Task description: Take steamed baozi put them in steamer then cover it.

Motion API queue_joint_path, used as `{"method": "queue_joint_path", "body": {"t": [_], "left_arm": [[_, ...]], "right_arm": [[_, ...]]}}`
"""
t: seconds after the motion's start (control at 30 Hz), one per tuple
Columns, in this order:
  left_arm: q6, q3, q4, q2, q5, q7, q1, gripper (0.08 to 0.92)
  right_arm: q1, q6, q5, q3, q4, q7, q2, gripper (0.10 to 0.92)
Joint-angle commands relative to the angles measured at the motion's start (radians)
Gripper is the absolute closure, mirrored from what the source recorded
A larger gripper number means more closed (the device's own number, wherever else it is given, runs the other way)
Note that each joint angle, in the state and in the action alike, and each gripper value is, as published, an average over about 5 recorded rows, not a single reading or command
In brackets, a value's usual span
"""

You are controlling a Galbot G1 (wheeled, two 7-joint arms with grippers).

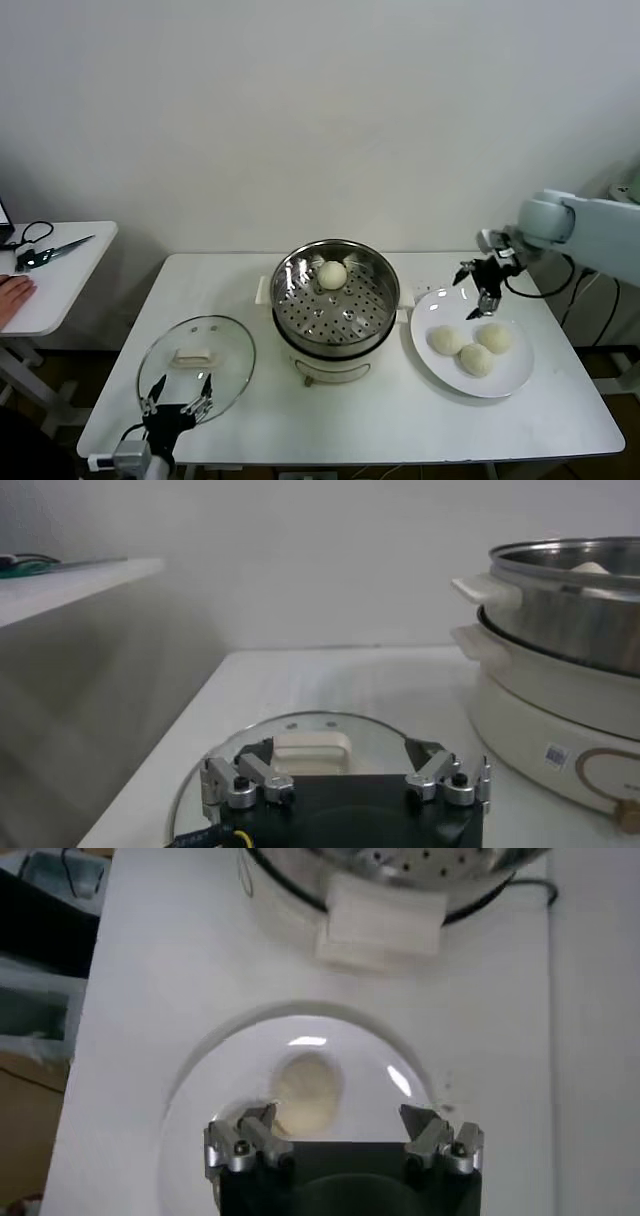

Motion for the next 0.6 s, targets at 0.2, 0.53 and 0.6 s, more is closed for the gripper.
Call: {"method": "queue_joint_path", "body": {"t": [0.2,0.53,0.6], "left_arm": [[-0.007,-0.002,0.014,0.002,0.002,-0.002,0.004,0.177],[-0.01,-0.005,0.024,0.001,0.0,-0.002,-0.004,0.177],[-0.01,-0.005,0.026,0.002,-0.001,-0.002,-0.005,0.177]], "right_arm": [[-0.27,-0.101,-0.094,0.17,-0.092,0.07,0.076,0.203],[-0.288,-0.111,-0.131,0.17,-0.144,0.081,0.138,0.203],[-0.294,-0.113,-0.132,0.171,-0.146,0.081,0.139,0.203]]}}
